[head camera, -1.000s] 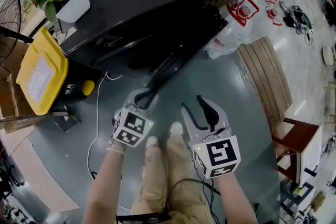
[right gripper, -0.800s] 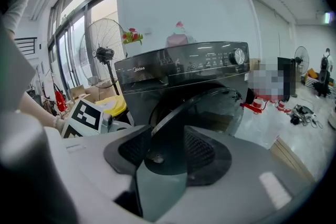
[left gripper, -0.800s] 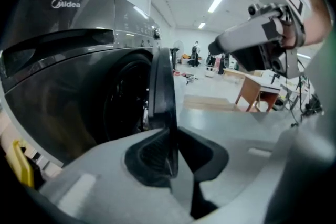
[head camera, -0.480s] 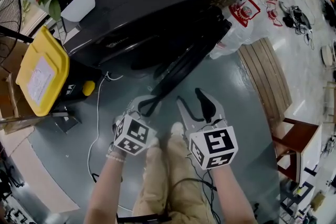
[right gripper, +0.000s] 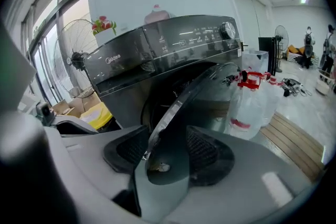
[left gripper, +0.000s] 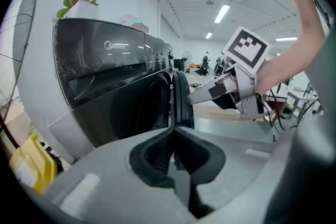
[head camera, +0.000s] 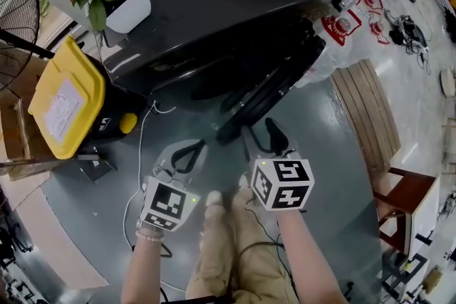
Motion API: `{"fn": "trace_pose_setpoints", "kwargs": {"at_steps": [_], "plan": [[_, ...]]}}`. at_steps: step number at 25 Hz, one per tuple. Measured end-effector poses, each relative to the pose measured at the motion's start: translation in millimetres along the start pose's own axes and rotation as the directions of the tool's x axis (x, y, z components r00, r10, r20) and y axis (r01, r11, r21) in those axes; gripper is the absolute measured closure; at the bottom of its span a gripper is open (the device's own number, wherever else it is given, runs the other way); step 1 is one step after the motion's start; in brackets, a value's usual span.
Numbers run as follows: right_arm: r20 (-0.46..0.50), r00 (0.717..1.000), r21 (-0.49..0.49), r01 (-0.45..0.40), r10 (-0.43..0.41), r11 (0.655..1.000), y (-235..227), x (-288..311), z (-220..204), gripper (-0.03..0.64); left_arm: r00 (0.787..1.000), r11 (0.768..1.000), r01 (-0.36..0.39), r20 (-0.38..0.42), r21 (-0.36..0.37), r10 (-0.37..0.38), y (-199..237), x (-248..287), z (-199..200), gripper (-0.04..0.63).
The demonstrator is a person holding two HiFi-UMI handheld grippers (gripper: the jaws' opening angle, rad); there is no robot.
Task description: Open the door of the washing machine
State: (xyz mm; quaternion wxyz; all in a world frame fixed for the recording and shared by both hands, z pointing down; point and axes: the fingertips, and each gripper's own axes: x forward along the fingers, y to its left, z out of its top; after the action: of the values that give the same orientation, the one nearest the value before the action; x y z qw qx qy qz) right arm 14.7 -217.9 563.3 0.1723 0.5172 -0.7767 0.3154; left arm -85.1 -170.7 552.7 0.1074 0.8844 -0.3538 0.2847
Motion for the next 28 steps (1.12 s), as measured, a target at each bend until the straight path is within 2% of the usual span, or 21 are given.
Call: {"fn": "trace_pose_setpoints", "kwargs": {"at_steps": [10,22,28], "plan": [[-0.016,1.0,0.03,0.025,-0.025,0.999,-2,14,-6,0.41,0.998,0.999,-0.047,0.037,-0.02,0.048,3,-21,13,0.601],[-0.028,0.999,0.007,0.039,-0.039,0.999,-13,-4,-17,0.416,0.999,1.0,-0.015,0.035,0.004,0.014,-14,-27,20,0.601],[-0.044,0.997,0.001,0.069,-0.069,0.998,-30,-27,-29,0.421,0.998,1.0,-0.027,0.056,-0.006,0.027,-15,-31,31,0.601]]}}
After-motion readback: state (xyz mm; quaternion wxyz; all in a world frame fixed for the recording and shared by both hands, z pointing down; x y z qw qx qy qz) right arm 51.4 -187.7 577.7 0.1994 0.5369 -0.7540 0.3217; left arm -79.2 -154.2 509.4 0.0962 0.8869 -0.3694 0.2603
